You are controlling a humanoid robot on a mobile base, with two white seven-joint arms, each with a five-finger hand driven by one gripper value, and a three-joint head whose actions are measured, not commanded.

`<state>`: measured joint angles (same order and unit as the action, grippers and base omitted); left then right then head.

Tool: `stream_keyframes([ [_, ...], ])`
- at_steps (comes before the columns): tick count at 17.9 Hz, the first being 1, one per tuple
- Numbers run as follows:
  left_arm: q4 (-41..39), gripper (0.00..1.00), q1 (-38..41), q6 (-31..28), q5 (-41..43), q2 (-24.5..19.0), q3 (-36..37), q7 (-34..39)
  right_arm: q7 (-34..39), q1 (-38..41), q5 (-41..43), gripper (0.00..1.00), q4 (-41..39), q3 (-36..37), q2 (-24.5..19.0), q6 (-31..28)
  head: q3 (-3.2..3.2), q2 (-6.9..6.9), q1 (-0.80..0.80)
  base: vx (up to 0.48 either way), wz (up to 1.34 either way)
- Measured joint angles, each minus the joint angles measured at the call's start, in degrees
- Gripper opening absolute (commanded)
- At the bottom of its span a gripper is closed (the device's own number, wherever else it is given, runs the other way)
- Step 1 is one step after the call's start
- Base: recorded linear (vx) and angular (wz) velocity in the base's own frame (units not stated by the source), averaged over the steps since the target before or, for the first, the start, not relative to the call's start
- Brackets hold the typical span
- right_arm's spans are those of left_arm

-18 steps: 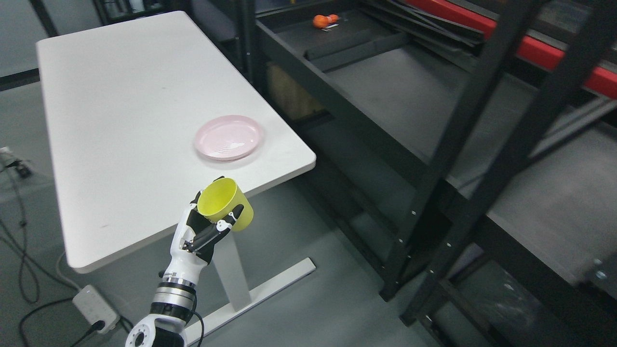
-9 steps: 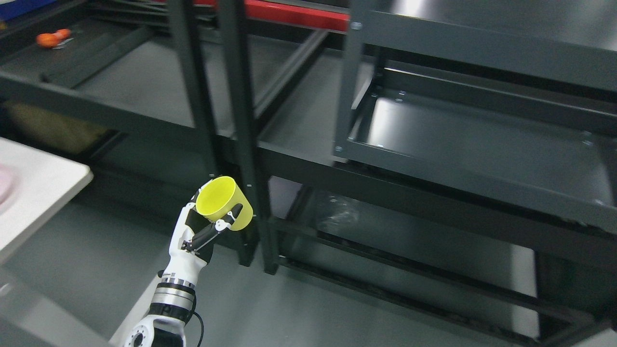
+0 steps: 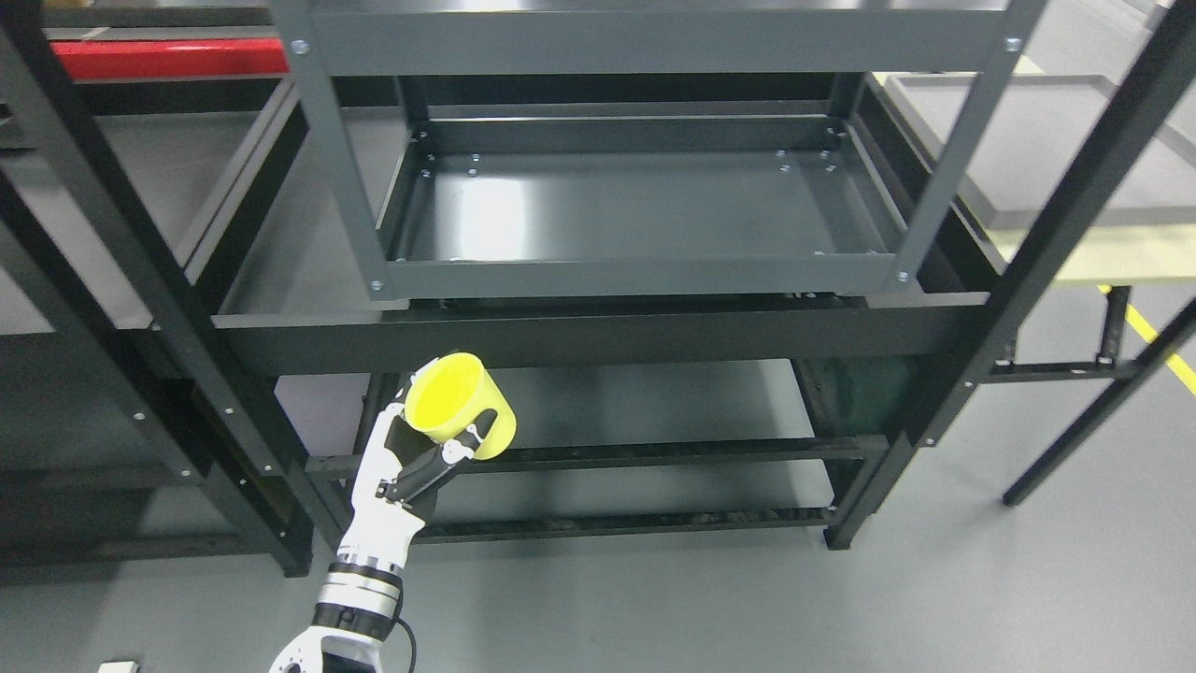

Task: Place yellow IKEA cup on middle right shelf
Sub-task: 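Hold the yellow cup in the left hand while turning toward the shelves, then raise the left hand with the cup up onto the upper shelf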

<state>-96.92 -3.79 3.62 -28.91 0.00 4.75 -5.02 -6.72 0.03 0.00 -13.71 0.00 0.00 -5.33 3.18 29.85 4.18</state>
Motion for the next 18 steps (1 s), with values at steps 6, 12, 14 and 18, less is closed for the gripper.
stream_keyframes([
  [6,-0.2,0.01,0.3,1.2,0.0,0.0,1.6,0.0,0.0,-0.1,0.0,0.99,0.0,0.0,0.0,0.0,0.00,0.00,0.00,0.037,-0.10],
  [12,-1.3,0.01,0.0,3.1,0.0,0.0,3.7,-0.6,0.0,-0.1,0.0,0.99,0.0,0.0,0.0,0.0,0.00,0.00,0.00,0.092,-0.06],
  [14,-1.7,0.01,-0.6,3.8,0.1,0.0,4.9,-0.7,0.0,0.0,0.0,0.99,0.0,0.0,0.0,0.0,0.00,0.00,0.00,0.099,-0.19],
  [18,-2.4,0.01,-2.6,4.4,0.4,0.0,8.1,-0.7,0.0,0.0,0.0,0.99,0.0,0.0,0.0,0.0,0.00,0.00,0.00,0.124,-0.02],
])
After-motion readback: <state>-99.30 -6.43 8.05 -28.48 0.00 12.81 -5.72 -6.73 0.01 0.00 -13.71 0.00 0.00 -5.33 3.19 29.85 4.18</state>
